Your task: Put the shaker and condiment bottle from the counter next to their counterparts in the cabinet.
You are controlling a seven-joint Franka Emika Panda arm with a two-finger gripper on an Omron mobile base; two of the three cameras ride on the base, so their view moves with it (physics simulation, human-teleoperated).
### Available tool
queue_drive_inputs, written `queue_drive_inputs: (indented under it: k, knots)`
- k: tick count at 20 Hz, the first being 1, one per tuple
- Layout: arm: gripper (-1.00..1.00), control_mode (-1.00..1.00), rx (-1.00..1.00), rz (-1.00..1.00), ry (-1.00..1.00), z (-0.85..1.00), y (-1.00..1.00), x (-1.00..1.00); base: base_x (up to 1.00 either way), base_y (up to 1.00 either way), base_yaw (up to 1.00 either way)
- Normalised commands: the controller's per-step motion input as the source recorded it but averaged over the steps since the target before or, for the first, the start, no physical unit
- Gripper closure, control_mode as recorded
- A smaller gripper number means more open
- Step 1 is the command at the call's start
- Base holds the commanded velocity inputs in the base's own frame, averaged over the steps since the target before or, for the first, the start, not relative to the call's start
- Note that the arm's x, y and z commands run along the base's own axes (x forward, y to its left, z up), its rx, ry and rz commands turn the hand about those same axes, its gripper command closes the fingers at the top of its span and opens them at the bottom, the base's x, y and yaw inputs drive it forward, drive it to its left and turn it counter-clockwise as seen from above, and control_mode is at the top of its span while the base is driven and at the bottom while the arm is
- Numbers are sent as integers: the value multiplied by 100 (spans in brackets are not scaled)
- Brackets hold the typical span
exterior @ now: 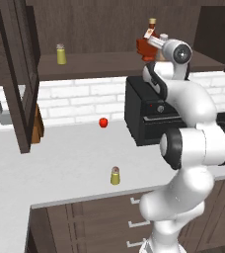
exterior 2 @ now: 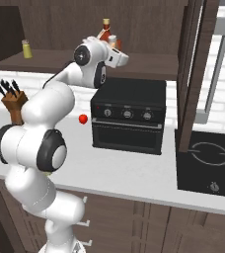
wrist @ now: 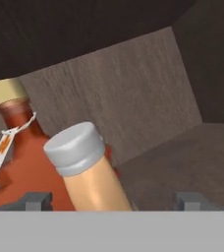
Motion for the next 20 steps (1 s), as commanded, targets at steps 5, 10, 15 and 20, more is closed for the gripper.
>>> queue_drive_inputs:
  k: [5, 10, 15, 20]
  knots:
    - [-100, -100, 0, 3, 0, 1, 0, -60, 0, 0, 0]
    - [-100, -100, 0, 10, -1, 4, 3, -77, 0, 0, 0]
    - [-100, -100, 0, 16, -1, 4, 14, -90, 0, 0, 0]
    - [-100, -100, 0, 18, 0, 1, 6, -100, 0, 0, 0]
